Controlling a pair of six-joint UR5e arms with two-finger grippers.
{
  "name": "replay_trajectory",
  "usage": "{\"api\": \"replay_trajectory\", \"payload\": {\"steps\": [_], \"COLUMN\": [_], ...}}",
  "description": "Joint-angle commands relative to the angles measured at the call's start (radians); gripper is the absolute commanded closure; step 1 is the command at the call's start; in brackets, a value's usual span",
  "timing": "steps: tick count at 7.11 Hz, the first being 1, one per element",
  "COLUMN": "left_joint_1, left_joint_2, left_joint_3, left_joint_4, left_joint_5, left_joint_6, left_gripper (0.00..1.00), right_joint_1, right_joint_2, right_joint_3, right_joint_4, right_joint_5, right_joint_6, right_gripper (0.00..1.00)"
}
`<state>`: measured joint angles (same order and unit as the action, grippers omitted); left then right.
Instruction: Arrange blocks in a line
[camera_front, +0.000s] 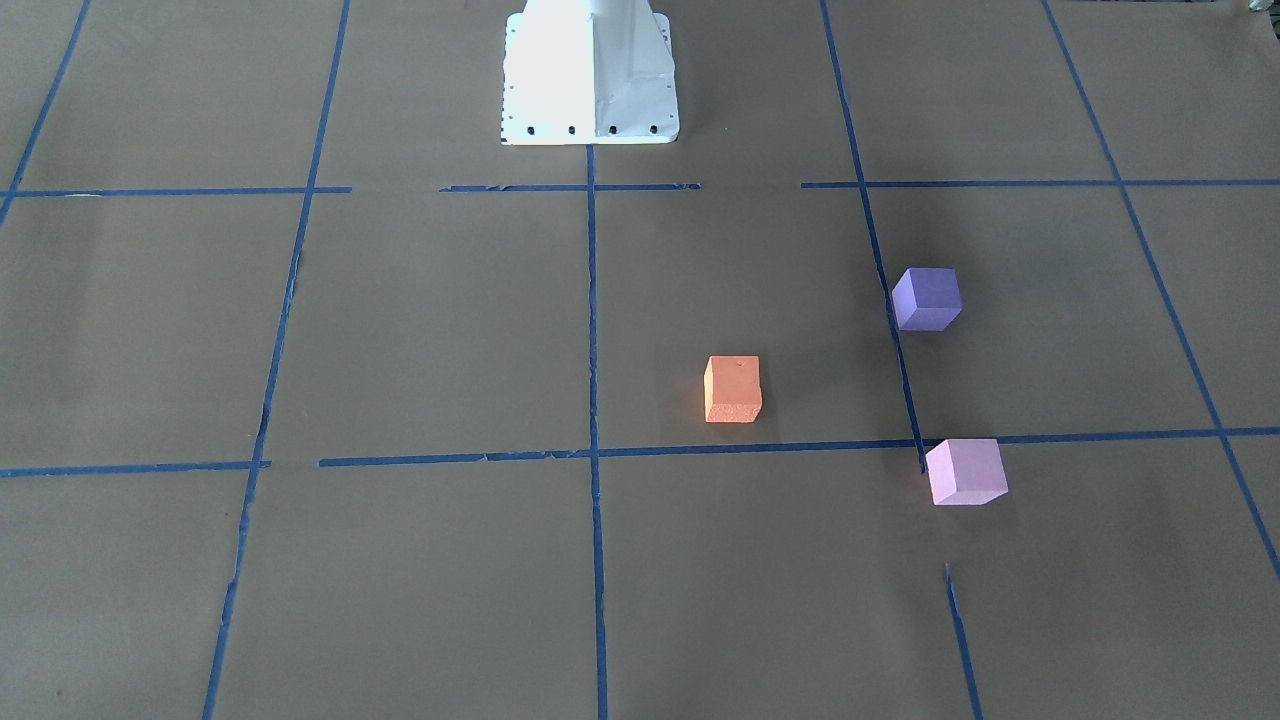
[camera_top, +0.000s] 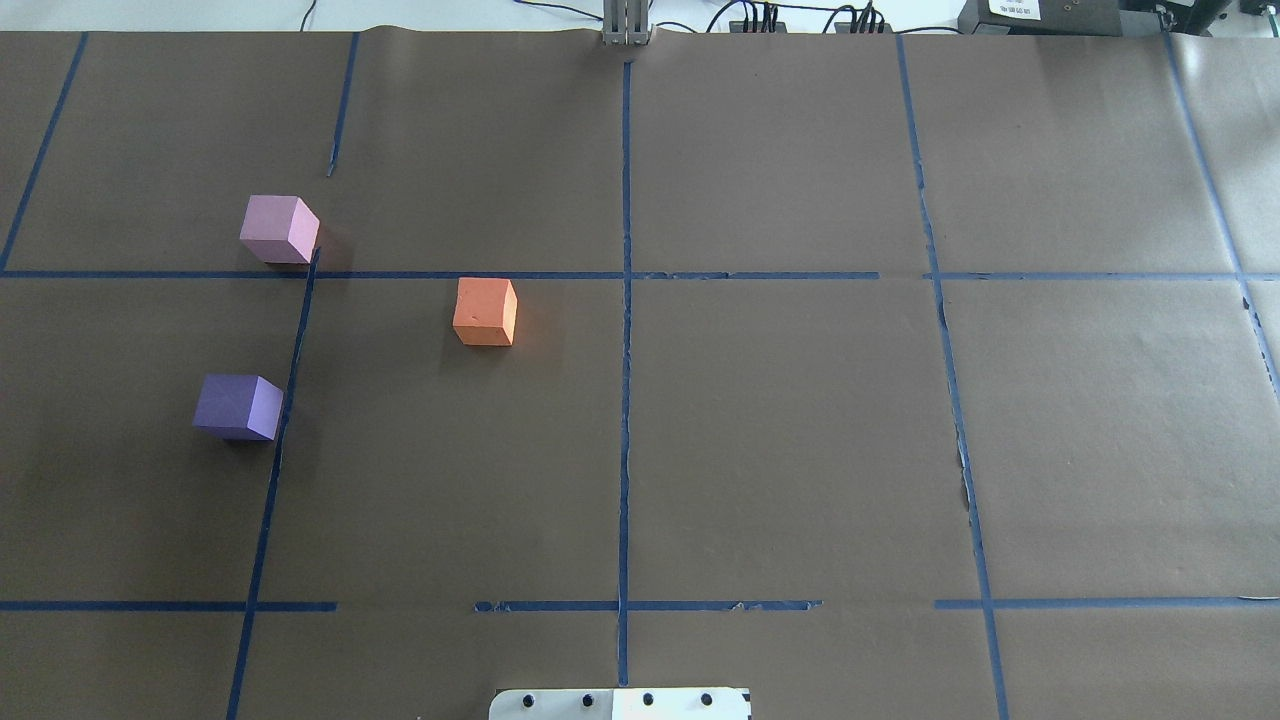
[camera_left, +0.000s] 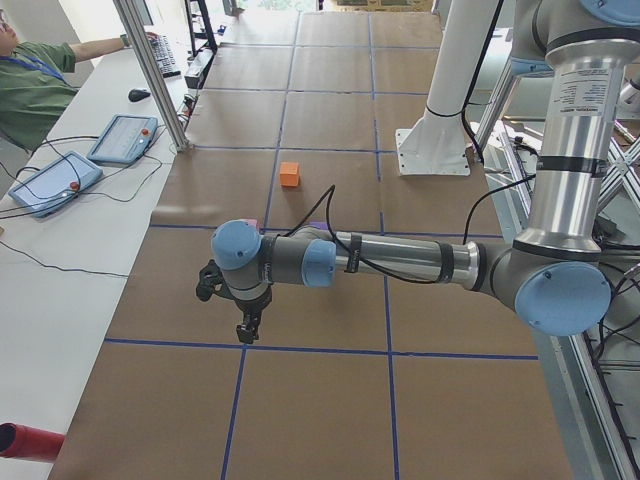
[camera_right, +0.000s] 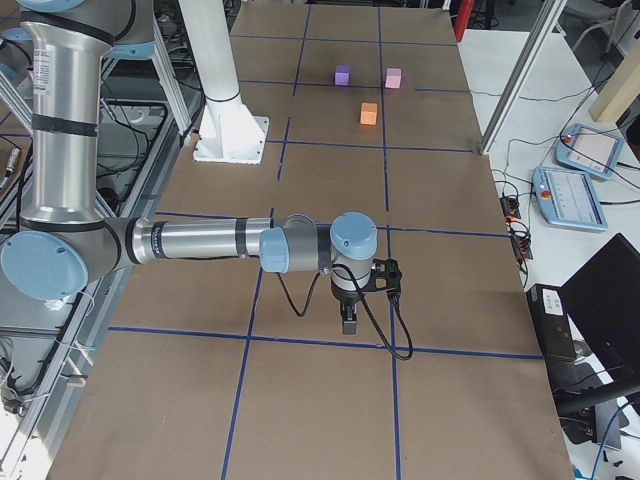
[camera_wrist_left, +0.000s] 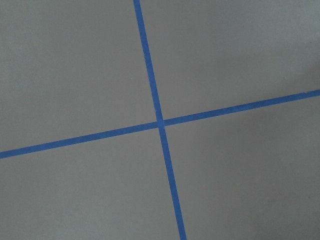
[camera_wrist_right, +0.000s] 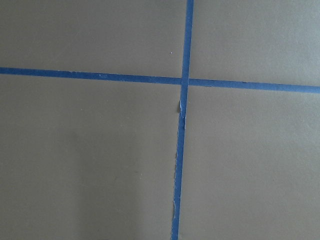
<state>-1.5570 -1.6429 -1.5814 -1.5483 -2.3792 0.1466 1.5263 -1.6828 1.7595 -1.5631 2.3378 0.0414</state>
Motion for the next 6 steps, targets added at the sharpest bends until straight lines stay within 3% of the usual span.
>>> {"api": "replay_trajectory", "payload": {"steps": [1, 4, 6], "left_joint_1": [0.002, 0.011, 0.035], "left_joint_2": [0.0, -0.065, -0.084], "left_joint_3": [-0.008, -0.015, -0.073], "left_joint_4": [0.0, 0.0, 0.0], "left_joint_5": [0.005, -0.001, 0.005], "left_joint_6": [-0.002, -0.002, -0.001], "left_gripper": [0.0, 0.0, 0.0], "right_joint_1": [0.0, 0.0, 0.0], "right_joint_2": [0.0, 0.0, 0.0], "right_joint_3": [0.0, 0.0, 0.0], "right_joint_4": [0.0, 0.0, 0.0], "right_joint_5": [0.0, 0.0, 0.0], "right_joint_6": [0.0, 0.0, 0.0], "right_gripper": [0.0, 0.0, 0.0]}}
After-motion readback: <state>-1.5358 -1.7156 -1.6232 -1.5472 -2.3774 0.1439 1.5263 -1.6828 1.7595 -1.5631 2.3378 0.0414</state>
